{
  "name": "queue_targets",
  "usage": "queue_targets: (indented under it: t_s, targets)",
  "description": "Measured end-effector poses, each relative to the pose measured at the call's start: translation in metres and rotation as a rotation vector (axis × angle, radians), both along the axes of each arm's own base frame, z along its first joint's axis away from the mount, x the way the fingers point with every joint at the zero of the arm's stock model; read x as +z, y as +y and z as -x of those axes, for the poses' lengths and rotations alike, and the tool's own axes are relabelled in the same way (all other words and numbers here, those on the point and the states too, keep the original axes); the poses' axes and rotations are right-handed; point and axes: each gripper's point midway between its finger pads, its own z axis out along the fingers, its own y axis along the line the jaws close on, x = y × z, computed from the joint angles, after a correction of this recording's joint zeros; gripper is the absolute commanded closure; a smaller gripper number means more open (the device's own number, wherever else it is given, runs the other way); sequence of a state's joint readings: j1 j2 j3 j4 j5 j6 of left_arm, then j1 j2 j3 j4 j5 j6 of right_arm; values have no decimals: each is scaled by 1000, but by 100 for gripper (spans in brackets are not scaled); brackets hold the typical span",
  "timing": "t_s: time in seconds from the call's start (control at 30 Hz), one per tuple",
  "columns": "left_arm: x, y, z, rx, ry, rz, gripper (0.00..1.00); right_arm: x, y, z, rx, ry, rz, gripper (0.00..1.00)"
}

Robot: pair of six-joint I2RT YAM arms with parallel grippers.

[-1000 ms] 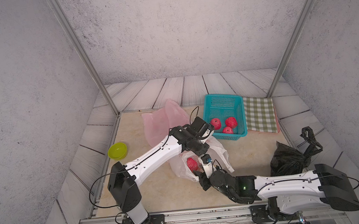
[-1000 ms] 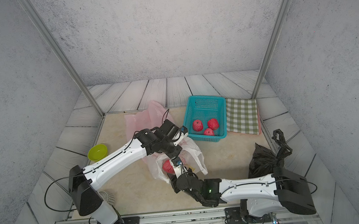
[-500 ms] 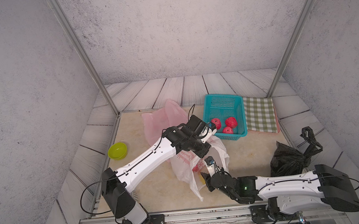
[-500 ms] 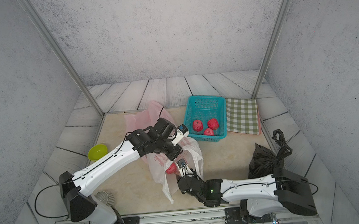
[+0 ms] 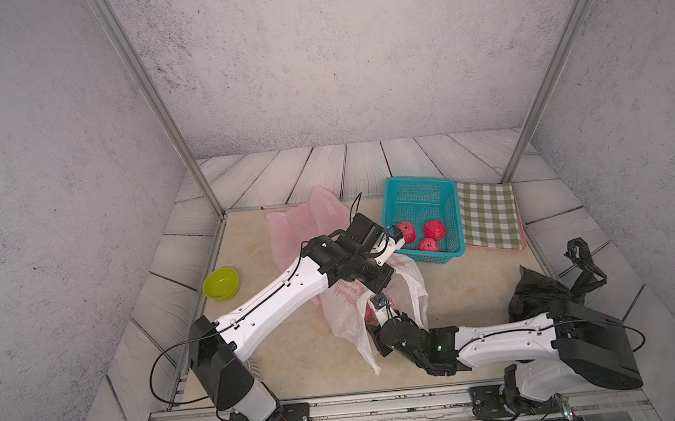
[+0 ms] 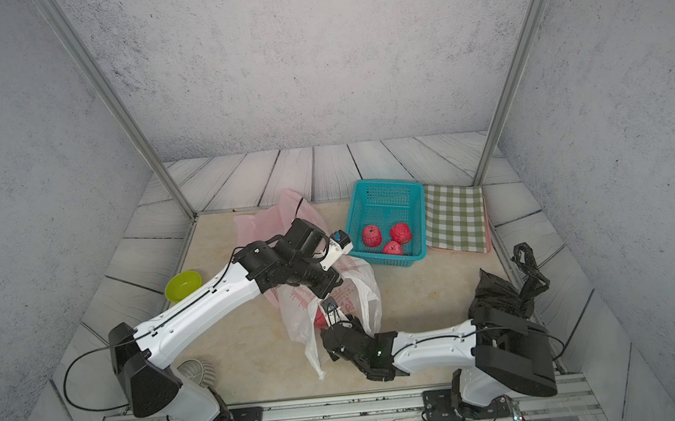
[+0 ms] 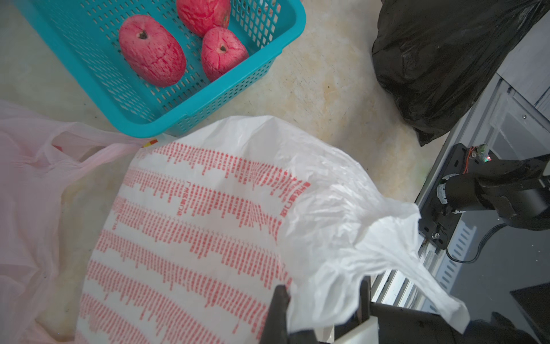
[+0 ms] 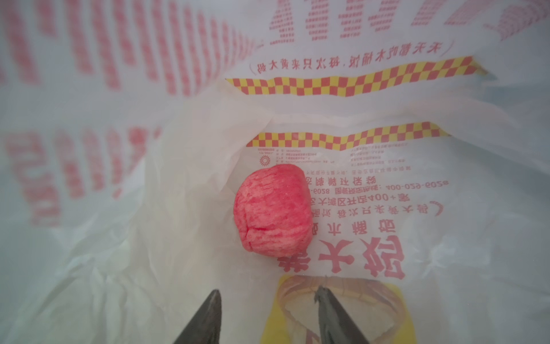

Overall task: Untie the knot of a plastic bag & take out the apple
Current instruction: Pick up the apple from the plastic bag.

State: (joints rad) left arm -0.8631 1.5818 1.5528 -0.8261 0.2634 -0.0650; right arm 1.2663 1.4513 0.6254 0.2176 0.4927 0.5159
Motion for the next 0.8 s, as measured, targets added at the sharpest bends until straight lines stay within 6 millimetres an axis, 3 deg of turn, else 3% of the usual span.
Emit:
queue_targets:
  t_s: [0.27, 0.43, 0.8]
  targets:
    - [6, 1, 2, -3, 9, 23, 100, -7, 6, -6, 3, 28, -9, 45]
    - [7, -2, 4, -15, 20, 39, 100, -4, 10, -17, -1, 41, -22, 28]
    - [8, -3, 6, -24, 28, 49, 100, -31, 23, -34, 7, 99, 14, 27]
